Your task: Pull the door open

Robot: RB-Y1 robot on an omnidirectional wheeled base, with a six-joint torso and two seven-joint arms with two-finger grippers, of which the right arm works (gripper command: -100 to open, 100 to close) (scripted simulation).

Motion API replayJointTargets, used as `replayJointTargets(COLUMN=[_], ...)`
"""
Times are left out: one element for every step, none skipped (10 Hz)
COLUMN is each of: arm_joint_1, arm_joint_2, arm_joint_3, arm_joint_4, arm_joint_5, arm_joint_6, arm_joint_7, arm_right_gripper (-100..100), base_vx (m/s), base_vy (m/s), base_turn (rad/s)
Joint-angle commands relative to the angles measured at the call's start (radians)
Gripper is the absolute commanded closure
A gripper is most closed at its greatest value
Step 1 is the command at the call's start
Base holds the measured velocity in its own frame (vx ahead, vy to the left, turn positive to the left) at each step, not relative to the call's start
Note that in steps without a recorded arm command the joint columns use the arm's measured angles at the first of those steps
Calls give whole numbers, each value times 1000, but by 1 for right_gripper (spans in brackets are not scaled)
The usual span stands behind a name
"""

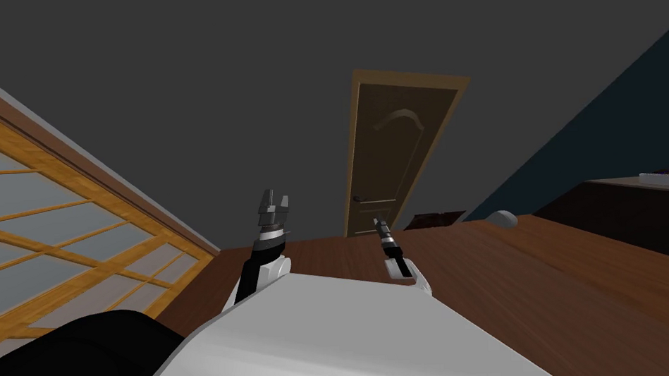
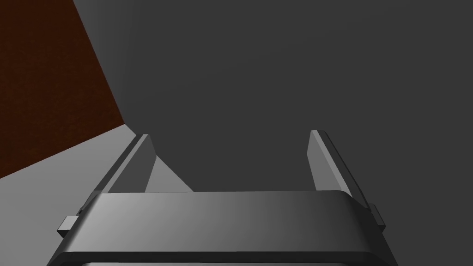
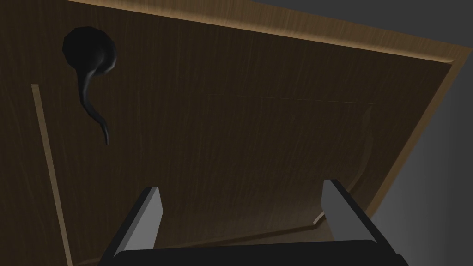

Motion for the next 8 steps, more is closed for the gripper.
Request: replayJointTargets(arm_joint_1=[-25,-41,-57,-57,-73,-89,-104,-104], arm_joint_2=[-3,-8,-13,-13,-17,-21,-26,-26], arm_joint_3=[-2,-3,-4,-4,-5,-6,-7,-7], arm_joint_4=[50,80,115,125,160,190,219,229], arm_joint_5=[6,11,16,16,21,26,31,31], arm_joint_6=[-7,-10,-13,-13,-16,-20,-23,-23], arm_joint_7=[-10,-20,-29,-29,-39,-48,-57,-57], arm_right_gripper=[-100,-100,-100,-100,-100,-100,-100,-100], base_vx=[57,78,97,69,60,80,94,61], base_vy=[-2,-8,-9,-3,0,-8,-9,-2], base_turn=[5,17,13,5,6,13,16,5])
